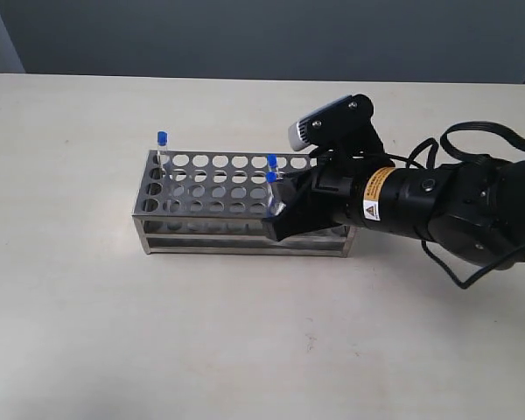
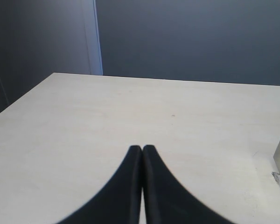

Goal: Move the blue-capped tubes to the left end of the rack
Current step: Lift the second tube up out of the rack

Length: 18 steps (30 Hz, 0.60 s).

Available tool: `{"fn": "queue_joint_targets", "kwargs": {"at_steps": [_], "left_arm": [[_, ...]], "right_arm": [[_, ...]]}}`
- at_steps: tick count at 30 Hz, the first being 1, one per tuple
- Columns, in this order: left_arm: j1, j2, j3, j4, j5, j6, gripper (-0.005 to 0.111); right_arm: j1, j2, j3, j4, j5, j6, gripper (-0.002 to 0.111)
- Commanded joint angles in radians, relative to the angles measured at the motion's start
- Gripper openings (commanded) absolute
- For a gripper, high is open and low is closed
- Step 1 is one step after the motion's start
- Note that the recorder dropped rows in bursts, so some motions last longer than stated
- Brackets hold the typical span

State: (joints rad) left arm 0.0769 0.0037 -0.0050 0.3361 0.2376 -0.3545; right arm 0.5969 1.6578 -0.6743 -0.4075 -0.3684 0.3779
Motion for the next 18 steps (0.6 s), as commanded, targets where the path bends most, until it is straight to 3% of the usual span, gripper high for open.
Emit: {"fn": "queue_joint_targets", "kwargs": {"at_steps": [1, 18], "left_arm": [[-0.009, -0.004, 0.003, -0.003, 0.003, -0.002, 0.000], [-0.009, -0.004, 0.003, -0.004, 0.003, 0.000, 0.000]], "right_arm": [[0.003, -0.021, 0.010, -0.014, 0.025, -0.010, -0.001], [0.003, -0.085, 0.008, -0.014, 0.085, -0.011, -0.001]]}}
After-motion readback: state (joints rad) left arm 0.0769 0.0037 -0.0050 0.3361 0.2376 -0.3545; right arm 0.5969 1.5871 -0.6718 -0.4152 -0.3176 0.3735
